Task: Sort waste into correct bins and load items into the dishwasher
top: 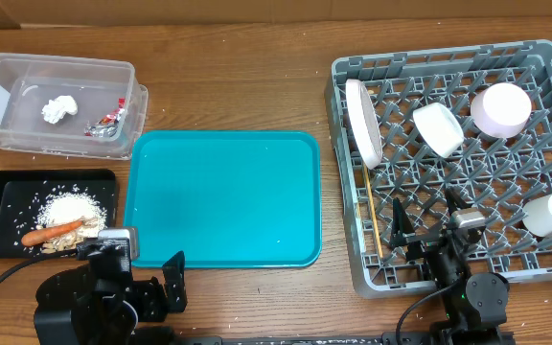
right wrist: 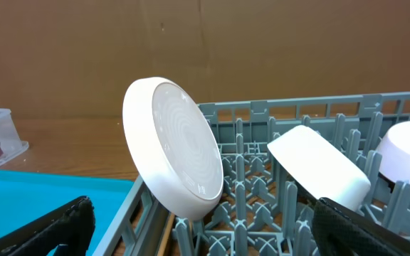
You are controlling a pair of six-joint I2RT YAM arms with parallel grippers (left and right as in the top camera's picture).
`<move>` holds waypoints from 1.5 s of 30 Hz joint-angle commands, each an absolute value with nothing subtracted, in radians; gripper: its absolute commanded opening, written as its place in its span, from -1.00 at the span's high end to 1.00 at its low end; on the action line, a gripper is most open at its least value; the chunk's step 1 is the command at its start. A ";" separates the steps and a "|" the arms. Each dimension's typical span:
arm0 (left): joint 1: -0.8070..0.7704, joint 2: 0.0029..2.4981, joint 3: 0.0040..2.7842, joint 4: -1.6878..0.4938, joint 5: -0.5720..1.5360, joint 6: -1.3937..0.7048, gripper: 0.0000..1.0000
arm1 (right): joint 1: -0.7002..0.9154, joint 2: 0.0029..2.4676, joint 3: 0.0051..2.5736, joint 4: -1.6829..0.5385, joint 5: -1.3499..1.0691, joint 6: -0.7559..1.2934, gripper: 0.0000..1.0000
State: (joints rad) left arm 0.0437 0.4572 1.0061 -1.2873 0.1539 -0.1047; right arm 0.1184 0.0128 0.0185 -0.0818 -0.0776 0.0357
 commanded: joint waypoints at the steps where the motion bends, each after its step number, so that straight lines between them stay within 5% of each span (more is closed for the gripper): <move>1: 0.046 0.450 1.003 -1.286 0.157 -0.120 -1.00 | 0.122 0.002 0.008 -0.077 -0.090 0.019 -1.00; 38: 0.046 0.450 1.003 -1.290 0.157 -0.120 -1.00 | 0.124 0.003 0.008 -0.077 -0.090 0.019 -1.00; 45: 0.050 0.382 0.915 -1.106 0.101 -0.119 -1.00 | 0.124 0.003 0.008 -0.077 -0.090 0.019 -1.00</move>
